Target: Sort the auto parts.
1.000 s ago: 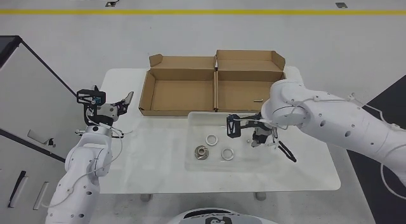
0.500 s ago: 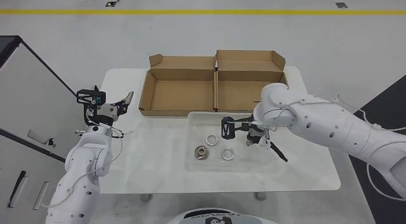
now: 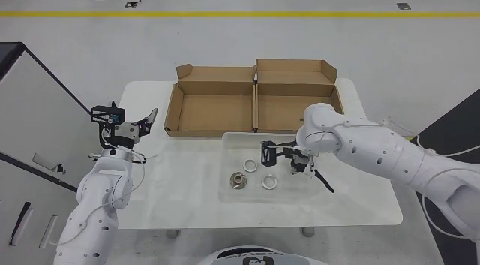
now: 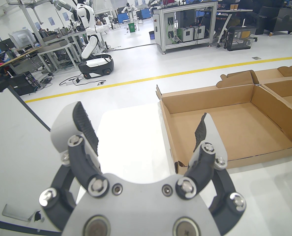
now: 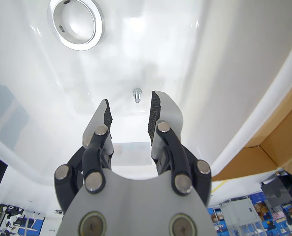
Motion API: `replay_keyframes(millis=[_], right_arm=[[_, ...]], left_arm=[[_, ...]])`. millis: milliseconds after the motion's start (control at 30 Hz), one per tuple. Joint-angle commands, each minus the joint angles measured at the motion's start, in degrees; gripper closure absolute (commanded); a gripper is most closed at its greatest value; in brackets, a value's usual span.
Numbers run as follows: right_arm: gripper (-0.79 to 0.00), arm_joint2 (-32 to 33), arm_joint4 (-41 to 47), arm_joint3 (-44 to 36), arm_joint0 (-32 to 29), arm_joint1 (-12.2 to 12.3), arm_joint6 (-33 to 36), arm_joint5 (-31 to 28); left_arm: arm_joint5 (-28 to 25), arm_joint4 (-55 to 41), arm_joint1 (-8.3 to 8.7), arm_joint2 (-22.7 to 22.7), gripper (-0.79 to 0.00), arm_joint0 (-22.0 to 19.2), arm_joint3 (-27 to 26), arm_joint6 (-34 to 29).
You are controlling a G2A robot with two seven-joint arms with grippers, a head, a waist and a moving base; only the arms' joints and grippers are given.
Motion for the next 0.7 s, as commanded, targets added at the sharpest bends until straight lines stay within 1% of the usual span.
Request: replay_keyframes(millis=[0,300,433,667], right_arm=[[-0.36,0.0,-0.2,0.73,-0.28,-0.31,0.03,0.03],[-0.351,0.0,-0.85,2.87,-1.07,-1.47,-0.42,-0.42],[-0.32,0.0,-1.22,3.87,-1.21,-1.92,-0.79,-0.79],[-0.305,0.0,-1.62,5.29,-1.41,-2.63,-1.1,-1.1]], left_arm=[[0.0,0.0,0.0,0.0,-0.785,0.0,0.0,0.0],[0.0,0.0,0.0,0.0,-0.785,0.0,0.0,0.0],[0.0,0.0,0.0,0.0,-0.785,0.0,0.0,0.0],[0.0,0.0,0.0,0.0,-0.785,0.0,0.0,0.0]])
